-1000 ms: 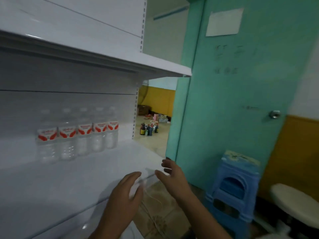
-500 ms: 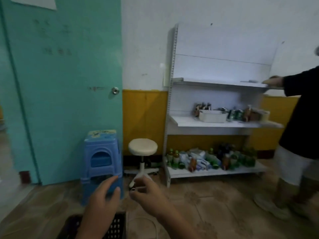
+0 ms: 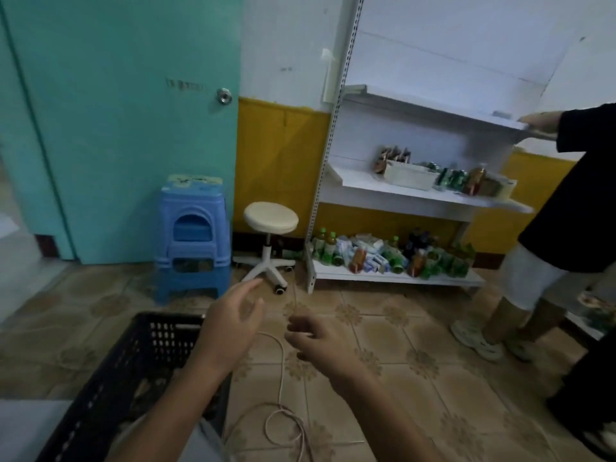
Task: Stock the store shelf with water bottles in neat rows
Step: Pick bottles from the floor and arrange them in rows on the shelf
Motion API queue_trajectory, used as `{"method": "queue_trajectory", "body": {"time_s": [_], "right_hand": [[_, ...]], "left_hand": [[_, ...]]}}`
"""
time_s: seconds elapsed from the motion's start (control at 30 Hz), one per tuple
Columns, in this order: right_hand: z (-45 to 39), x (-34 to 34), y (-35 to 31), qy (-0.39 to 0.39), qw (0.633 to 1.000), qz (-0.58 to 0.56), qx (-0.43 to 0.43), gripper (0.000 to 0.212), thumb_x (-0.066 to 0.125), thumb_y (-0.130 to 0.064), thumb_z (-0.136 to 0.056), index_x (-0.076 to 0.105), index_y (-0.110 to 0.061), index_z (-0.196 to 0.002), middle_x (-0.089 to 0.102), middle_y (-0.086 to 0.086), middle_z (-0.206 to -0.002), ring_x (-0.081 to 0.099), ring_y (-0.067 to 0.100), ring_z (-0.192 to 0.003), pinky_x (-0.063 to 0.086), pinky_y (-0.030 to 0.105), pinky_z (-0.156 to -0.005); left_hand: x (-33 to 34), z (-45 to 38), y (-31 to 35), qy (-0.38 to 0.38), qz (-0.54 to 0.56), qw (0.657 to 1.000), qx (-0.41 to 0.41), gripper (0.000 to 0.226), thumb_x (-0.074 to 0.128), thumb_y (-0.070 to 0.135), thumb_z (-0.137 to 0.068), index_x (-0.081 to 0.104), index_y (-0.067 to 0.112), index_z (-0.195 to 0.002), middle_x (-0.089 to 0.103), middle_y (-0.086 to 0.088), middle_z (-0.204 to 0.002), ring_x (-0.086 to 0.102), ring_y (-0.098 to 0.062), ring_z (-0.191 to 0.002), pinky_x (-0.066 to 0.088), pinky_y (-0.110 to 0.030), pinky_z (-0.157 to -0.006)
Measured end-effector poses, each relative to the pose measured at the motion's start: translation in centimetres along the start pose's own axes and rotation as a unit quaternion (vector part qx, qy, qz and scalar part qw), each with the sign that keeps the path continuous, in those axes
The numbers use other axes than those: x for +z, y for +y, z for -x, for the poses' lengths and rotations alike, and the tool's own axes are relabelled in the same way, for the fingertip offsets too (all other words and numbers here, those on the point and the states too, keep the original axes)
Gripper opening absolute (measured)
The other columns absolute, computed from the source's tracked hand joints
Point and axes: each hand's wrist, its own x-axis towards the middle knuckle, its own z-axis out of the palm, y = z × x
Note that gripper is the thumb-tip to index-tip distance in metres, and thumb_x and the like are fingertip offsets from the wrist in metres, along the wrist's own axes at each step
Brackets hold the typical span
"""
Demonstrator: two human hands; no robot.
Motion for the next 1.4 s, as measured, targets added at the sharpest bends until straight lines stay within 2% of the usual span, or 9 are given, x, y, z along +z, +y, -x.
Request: {"method": "queue_trajectory", "body": {"time_s": [0.13, 0.53, 0.67, 0.77, 0.9, 1.0, 1.1, 1.23, 1.4], "right_hand": [[-0.9, 1.5, 0.7, -0.013, 1.000, -0.007, -0.007, 0.033, 0.064, -0.023, -0.093, 0.060, -0.019, -0.125, 0.063, -0.007, -0.116, 0.062, 0.008, -0.100, 0.057, 0.031, -0.087], [-3.9, 8.2, 0.3, -0.119, 0.990, 0.051, -0.051, 0.027, 0.066, -0.033, -0.088, 0.061, -0.032, -0.114, 0.063, -0.011, -0.113, 0.062, 0.006, -0.102, 0.055, 0.033, -0.088], [-4.4, 12.8, -2.1, -0.208, 0.973, 0.067, -0.077, 0.030, 0.063, -0.025, -0.093, 0.058, -0.023, -0.122, 0.060, -0.009, -0.115, 0.058, 0.004, -0.102, 0.050, 0.021, -0.085], [-4.1, 17.1, -4.0, -0.277, 0.950, 0.069, -0.126, 0.028, 0.063, -0.022, -0.093, 0.057, -0.023, -0.121, 0.059, -0.014, -0.107, 0.056, -0.003, -0.095, 0.046, 0.007, -0.070], [-3.1, 22.9, -6.0, -0.365, 0.917, 0.048, -0.155, 0.029, 0.065, -0.018, -0.092, 0.060, -0.021, -0.121, 0.063, -0.012, -0.109, 0.061, -0.002, -0.097, 0.048, 0.010, -0.073], [-0.9, 26.5, -6.9, -0.436, 0.883, 0.028, -0.169, 0.026, 0.064, -0.015, -0.092, 0.059, -0.027, -0.115, 0.063, -0.010, -0.115, 0.061, 0.002, -0.103, 0.049, 0.011, -0.072], [1.3, 29.3, -7.8, -0.501, 0.843, 0.025, -0.194, 0.026, 0.061, -0.012, -0.094, 0.057, -0.026, -0.117, 0.060, -0.011, -0.115, 0.059, -0.003, -0.097, 0.050, 0.010, -0.067], [4.5, 32.8, -8.4, -0.563, 0.794, 0.032, -0.226, 0.027, 0.060, -0.009, -0.094, 0.058, -0.025, -0.116, 0.061, -0.006, -0.118, 0.058, 0.000, -0.100, 0.048, 0.015, -0.076], [8.2, 36.0, -8.6, -0.621, 0.739, 0.056, -0.256, 0.031, 0.061, -0.018, -0.094, 0.058, -0.022, -0.125, 0.063, -0.005, -0.121, 0.063, 0.014, -0.106, 0.049, 0.037, -0.092]], "left_hand": [[-2.0, 0.9, -0.8, 0.023, -0.002, 1.000, -0.020, 0.035, 0.054, 0.021, -0.094, 0.056, 0.021, -0.129, 0.053, 0.014, -0.123, 0.046, 0.003, -0.110, 0.034, -0.005, -0.084], [-7.8, 4.0, -4.7, 0.092, -0.039, 0.988, -0.120, 0.036, 0.053, 0.024, -0.093, 0.057, 0.023, -0.129, 0.058, 0.009, -0.128, 0.052, -0.002, -0.114, 0.044, -0.024, -0.099], [-11.4, 6.8, -5.5, 0.154, -0.063, 0.972, -0.165, 0.032, 0.054, 0.021, -0.094, 0.058, 0.025, -0.126, 0.054, 0.027, -0.113, 0.049, 0.019, -0.100, 0.031, 0.005, -0.079], [-14.4, 9.4, -5.8, 0.218, -0.098, 0.949, -0.206, 0.034, 0.053, 0.025, -0.094, 0.056, 0.027, -0.128, 0.054, 0.018, -0.128, 0.046, 0.005, -0.116, 0.032, -0.010, -0.092], [-17.7, 13.6, -5.5, 0.310, -0.118, 0.908, -0.256, 0.032, 0.053, 0.027, -0.094, 0.057, 0.032, -0.125, 0.060, 0.008, -0.126, 0.054, -0.011, -0.118, 0.044, -0.028, -0.098], [-19.6, 16.5, -4.7, 0.365, -0.142, 0.875, -0.285, 0.032, 0.053, 0.025, -0.095, 0.056, 0.032, -0.126, 0.053, 0.020, -0.124, 0.049, 0.002, -0.114, 0.033, 0.002, -0.084], [-20.5, 19.3, -4.4, 0.399, -0.160, 0.841, -0.329, 0.035, 0.051, 0.025, -0.096, 0.054, 0.028, -0.130, 0.051, 0.017, -0.131, 0.043, 0.008, -0.109, 0.024, 0.011, -0.077], [-20.6, 22.9, -3.5, 0.448, -0.173, 0.795, -0.370, 0.037, 0.049, 0.023, -0.096, 0.053, 0.023, -0.133, 0.052, 0.011, -0.135, 0.051, -0.004, -0.113, 0.040, -0.017, -0.098], [-20.3, 25.8, -2.9, 0.488, -0.148, 0.751, -0.420, 0.038, 0.048, 0.028, -0.096, 0.050, 0.024, -0.134, 0.061, -0.002, -0.124, 0.060, -0.022, -0.109, 0.047, -0.038, -0.099]]}}
